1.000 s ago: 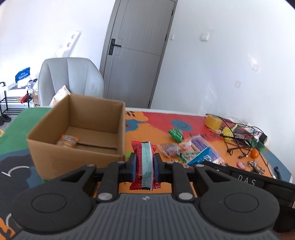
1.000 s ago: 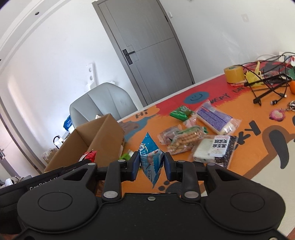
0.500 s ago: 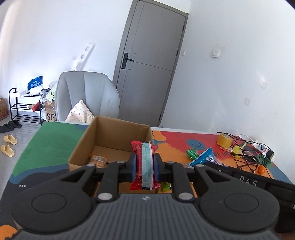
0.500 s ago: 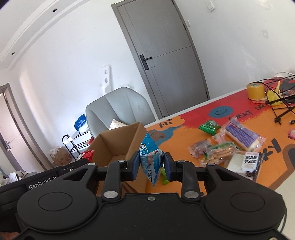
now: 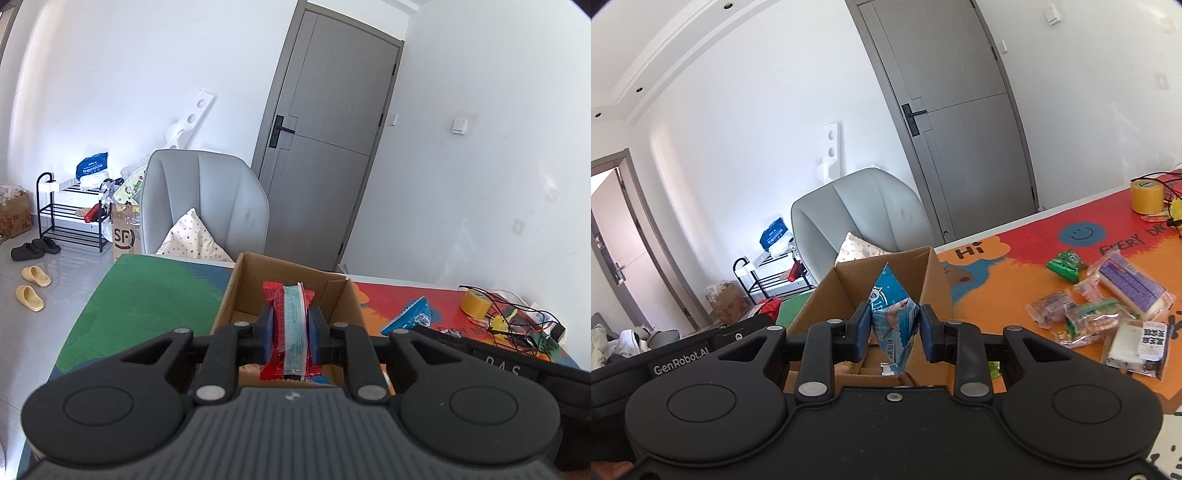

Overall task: Organize snacks
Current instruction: 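Carry the red wafer bar and blue bag into the box and release both, then move both tools back toward the remaining snack packets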

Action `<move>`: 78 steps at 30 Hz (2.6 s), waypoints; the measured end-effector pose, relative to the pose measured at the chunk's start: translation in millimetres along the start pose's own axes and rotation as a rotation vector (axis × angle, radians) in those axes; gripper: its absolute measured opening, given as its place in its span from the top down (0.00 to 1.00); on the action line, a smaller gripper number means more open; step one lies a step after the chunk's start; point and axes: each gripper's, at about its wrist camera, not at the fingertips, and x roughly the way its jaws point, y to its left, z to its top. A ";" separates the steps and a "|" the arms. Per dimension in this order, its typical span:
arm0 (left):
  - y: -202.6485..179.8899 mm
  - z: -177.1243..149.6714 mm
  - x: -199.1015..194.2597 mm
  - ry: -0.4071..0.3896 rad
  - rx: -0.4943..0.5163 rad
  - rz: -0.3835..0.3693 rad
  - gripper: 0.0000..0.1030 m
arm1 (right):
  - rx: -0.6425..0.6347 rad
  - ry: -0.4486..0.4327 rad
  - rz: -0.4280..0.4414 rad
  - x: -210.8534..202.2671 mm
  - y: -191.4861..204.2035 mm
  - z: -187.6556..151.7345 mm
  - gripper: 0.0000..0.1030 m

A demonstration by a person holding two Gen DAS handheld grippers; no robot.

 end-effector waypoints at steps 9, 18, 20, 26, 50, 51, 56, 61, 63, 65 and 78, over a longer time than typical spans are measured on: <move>2.2 1.9 28.1 0.033 0.002 -0.004 0.82 | 0.006 0.020 -0.005 21.5 0.4 2.4 0.71; 5.0 0.8 46.1 0.065 -0.021 -0.021 0.76 | 0.020 0.027 -0.012 33.2 -1.2 5.4 0.71; 7.2 0.5 43.6 0.057 -0.017 0.004 0.70 | 0.023 0.031 -0.012 34.5 -1.1 5.0 0.71; 21.7 1.8 28.6 0.029 -0.053 0.041 0.43 | 0.031 0.039 -0.007 44.4 2.6 5.6 0.71; 0.0 -12.7 11.2 0.041 -0.025 0.068 0.08 | 0.101 0.009 -0.110 -0.1 -32.7 -8.4 0.31; -4.3 -14.7 10.0 0.042 -0.019 0.058 0.07 | 0.107 0.005 -0.121 -4.2 -36.7 -8.9 0.29; -26.0 -23.2 7.2 0.046 0.010 0.017 0.06 | 0.127 -0.016 -0.163 -23.3 -53.5 -11.9 0.24; -44.3 -30.6 5.1 0.058 0.029 -0.001 0.06 | 0.149 -0.029 -0.191 -38.2 -71.1 -15.2 0.21; -51.0 -33.2 3.4 0.055 0.036 -0.006 0.06 | 0.163 -0.039 -0.205 -45.4 -78.9 -16.0 0.18; -58.3 -36.2 2.8 0.059 0.046 -0.012 0.06 | 0.175 -0.046 -0.220 -52.5 -87.7 -18.1 0.16; -113.9 -60.7 15.3 0.079 0.103 -0.067 0.06 | 0.221 -0.058 -0.286 -79.4 -144.2 -34.0 0.14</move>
